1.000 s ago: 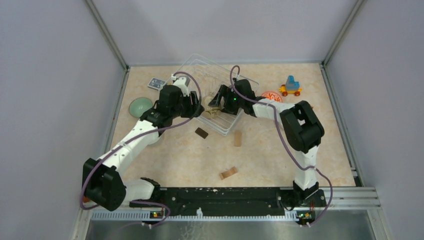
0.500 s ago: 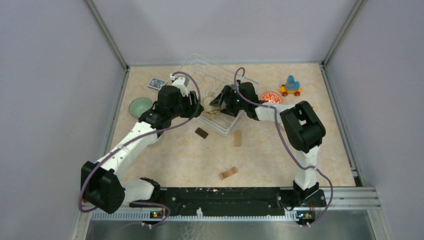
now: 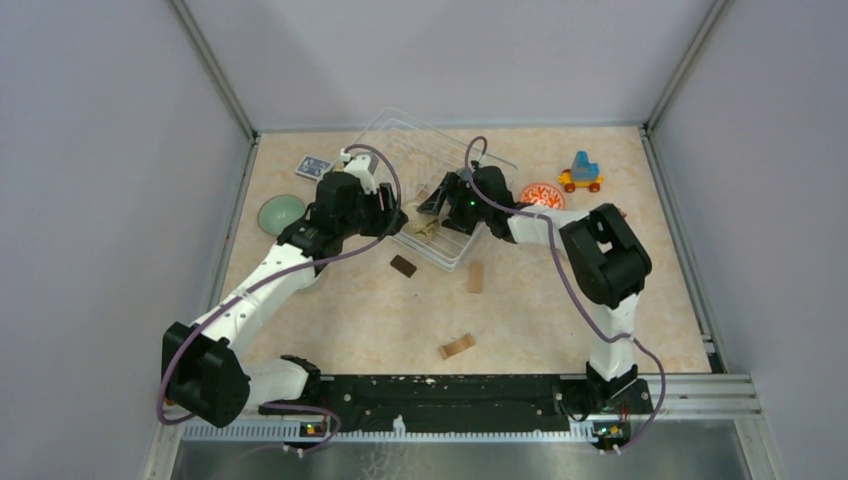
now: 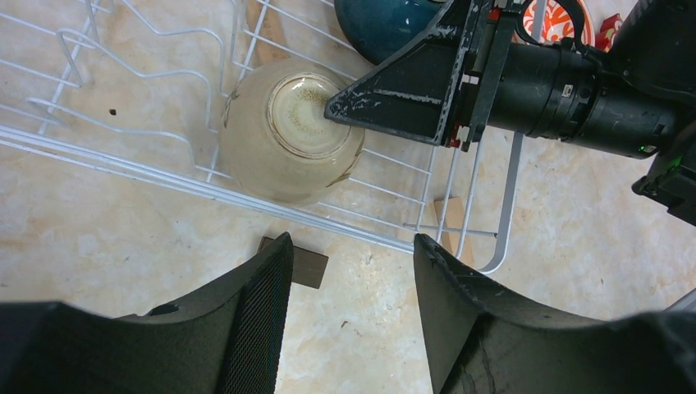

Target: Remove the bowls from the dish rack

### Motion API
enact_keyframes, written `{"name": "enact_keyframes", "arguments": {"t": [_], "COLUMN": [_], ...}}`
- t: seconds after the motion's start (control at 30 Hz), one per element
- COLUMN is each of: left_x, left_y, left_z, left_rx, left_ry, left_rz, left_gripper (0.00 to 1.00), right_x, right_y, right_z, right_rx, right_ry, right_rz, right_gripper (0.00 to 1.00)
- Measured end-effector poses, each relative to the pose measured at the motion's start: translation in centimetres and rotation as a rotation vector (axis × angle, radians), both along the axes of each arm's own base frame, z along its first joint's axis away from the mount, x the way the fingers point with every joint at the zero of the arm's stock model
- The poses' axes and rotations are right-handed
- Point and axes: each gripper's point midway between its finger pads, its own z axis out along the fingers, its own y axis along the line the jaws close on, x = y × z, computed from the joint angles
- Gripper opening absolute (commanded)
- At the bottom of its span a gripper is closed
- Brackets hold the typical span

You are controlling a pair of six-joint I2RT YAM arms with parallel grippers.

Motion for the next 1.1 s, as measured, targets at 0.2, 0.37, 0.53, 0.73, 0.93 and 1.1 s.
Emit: {"name": "enact_keyframes", "arguments": {"t": [0.2, 0.37, 0.53, 0.73, 0.93, 1.1], "left_x": [-0.1, -0.2, -0.4, -0.4, -0.5, -0.5], "left_y": [0.0, 0.1, 0.2, 0.3, 0.6, 0.7], "left_z": [-0.3, -0.7, -1.2, -1.0, -0.6, -0.7], "left_rx": [0.002, 0.006, 0.011, 0.012, 0.016, 0.022], "left_ry": [0.006, 0.014, 0.024, 0.016, -0.001, -0.002], "left_rz": [0.0, 0.0, 0.0, 0.006, 0.015, 0.014], "left_gripper": [0.61, 0.62, 0.62, 0.62, 0.62, 0.62], "right_x": [-1.2, -1.3, -1.3, -1.1, -0.8, -0.4], "right_y": [0.0, 0.1, 0.4, 1.1, 1.4, 1.2], "right_z": [-0.9, -0.8, -0.9, -0.9, -0.5, 0.1], "right_rx": [-0.064, -0.06, -0.034, 0.011, 0.037, 0.068], "right_ry": [0.025, 0.022, 0.031, 0.028, 0.019, 0.0], "right_rz": [0.012, 0.017, 0.024, 0.037, 0.033, 0.034], "right_gripper": [0.94, 0.94, 0.94, 0.89, 0.76, 0.62]}}
